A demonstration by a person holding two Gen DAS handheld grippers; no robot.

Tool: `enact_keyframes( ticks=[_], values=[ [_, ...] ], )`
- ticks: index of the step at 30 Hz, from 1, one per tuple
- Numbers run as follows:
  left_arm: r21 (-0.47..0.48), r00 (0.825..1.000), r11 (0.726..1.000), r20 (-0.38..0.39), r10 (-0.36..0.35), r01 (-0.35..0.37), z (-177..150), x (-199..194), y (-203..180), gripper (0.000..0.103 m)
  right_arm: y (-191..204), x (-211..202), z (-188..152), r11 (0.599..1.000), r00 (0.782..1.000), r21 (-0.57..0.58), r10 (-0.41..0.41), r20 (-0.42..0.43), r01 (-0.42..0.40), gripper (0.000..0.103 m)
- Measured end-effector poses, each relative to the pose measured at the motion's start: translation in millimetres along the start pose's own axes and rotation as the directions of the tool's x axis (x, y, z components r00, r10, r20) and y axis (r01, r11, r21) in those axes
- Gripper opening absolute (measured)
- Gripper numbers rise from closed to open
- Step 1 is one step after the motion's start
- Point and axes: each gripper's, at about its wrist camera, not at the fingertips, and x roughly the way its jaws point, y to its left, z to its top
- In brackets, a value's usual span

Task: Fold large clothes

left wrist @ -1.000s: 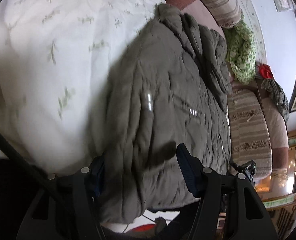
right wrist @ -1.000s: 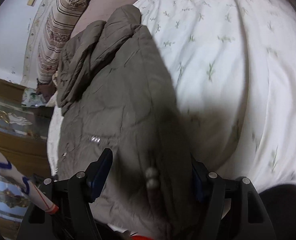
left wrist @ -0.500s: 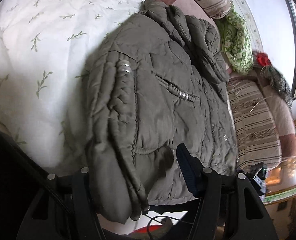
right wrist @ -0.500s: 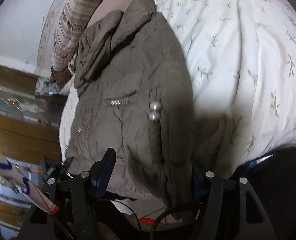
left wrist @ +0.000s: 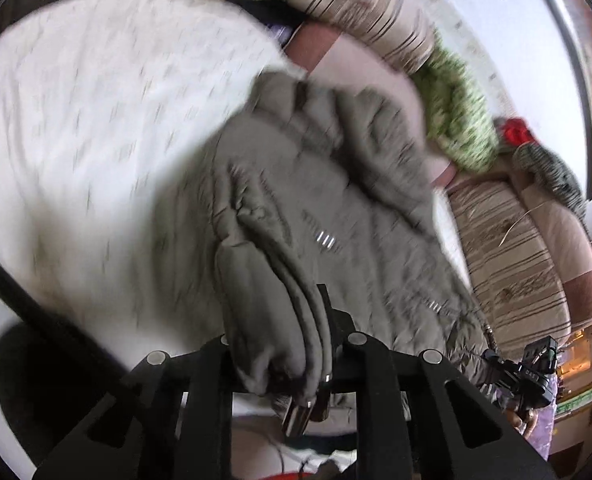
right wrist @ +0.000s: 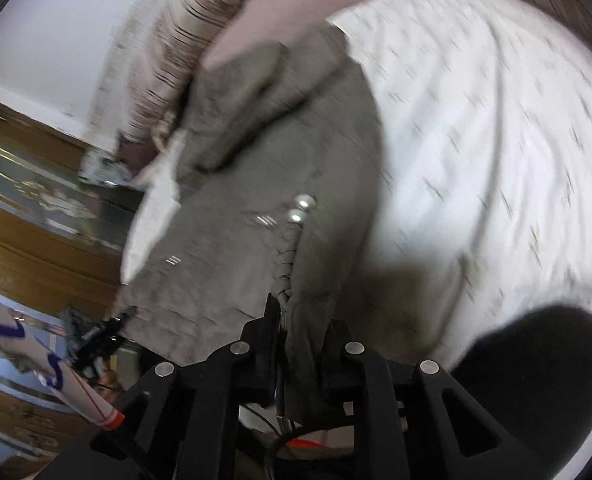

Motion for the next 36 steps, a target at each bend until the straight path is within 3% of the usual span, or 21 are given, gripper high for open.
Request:
enact_keyframes(
  ticks=[5, 11, 14, 20, 24, 27, 32, 34, 36],
  values=[
    [0.073, 0.996, 0.997, 0.089, -0.001, -0.006, 59.6, -8.2, -43.6, 0.018, 41.9, -11.9, 62.1, 0.995, 0.995, -0.09, 0.041, 0.095, -0.033, 0.016],
    [0.139, 0.975, 0.982, 0.197, 0.1, -0.129, 163.0, 19.6, -99.9, 0.018, 77.2, -4.8, 161.2, 0.993, 0.978, -0.121, 0.033, 0.208, -0.008, 0.016],
    [0.119, 0.962, 0.975, 0.222, 0.16, -0.189, 211.6, 44.4, -110.7, 0.018, 81.2, 12.3, 215.6, 0.996, 0.971, -0.088, -0.009, 0.241, 0.031, 0.016],
    [0.077, 0.928, 0.936, 0.182, 0.326, -0.344, 310.1, 145.4, -125.4, 0.019, 57.4, 69.6, 317.9, 0.99, 0.959, 0.032, -0.143, 0.243, 0.139, 0.016],
    [0.044, 0.897, 0.899, 0.115, 0.428, -0.435, 343.3, 221.7, -108.0, 0.021, 30.6, 121.6, 362.8, 0.971, 0.951, 0.073, -0.238, 0.195, 0.228, 0.016],
    [0.034, 0.885, 0.885, 0.051, 0.463, -0.465, 352.0, 272.7, -83.2, 0.022, 6.8, 162.6, 377.7, 0.959, 0.949, 0.098, -0.279, 0.15, 0.267, 0.017],
    [0.032, 0.887, 0.887, 0.006, 0.461, -0.461, 353.4, 331.4, -60.2, 0.027, -27.4, 203.6, 381.9, 0.956, 0.95, 0.153, -0.275, 0.151, 0.252, 0.017],
    [0.039, 0.886, 0.886, -0.012, 0.463, -0.462, 353.6, 341.5, -58.0, 0.028, -34.0, 211.2, 381.1, 0.957, 0.951, 0.165, -0.266, 0.156, 0.24, 0.018],
    [0.048, 0.897, 0.896, -0.011, 0.442, -0.441, 354.5, 339.1, -59.8, 0.033, -34.6, 211.6, 380.1, 0.962, 0.955, 0.164, -0.247, 0.166, 0.22, 0.019]
  ],
)
